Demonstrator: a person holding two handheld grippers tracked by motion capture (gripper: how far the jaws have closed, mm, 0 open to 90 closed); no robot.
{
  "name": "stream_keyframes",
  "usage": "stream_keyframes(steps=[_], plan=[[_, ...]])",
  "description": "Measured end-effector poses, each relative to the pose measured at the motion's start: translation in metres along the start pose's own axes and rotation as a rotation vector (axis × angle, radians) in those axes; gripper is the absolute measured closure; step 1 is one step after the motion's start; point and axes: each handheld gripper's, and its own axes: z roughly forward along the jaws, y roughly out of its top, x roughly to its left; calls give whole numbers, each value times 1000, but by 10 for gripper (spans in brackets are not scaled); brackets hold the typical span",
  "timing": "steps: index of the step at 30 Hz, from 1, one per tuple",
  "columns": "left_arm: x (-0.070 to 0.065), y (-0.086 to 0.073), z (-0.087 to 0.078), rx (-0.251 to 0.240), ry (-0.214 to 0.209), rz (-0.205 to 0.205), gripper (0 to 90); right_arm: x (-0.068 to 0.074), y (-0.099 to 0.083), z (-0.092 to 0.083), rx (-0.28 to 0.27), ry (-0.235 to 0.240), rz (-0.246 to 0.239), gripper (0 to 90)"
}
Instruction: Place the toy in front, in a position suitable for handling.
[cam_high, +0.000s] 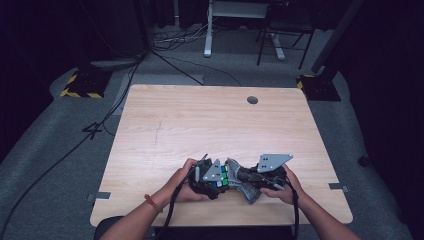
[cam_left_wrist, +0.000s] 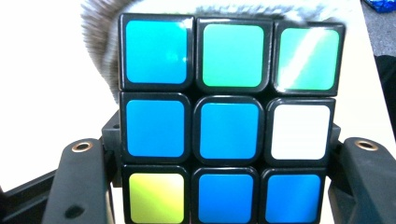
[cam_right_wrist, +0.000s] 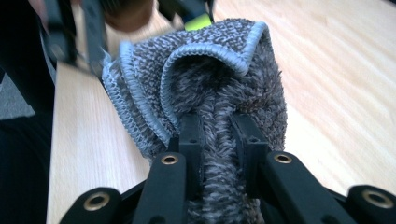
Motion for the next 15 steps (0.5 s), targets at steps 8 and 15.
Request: stream_keyframes(steps=[8,15], plan=[[3,-4,4,39,17,-7,334,8,1,-1,-12,65,-41,768],[-11,2,15,62,-17,75,334,13,14,-4,-83,13,-60,768]])
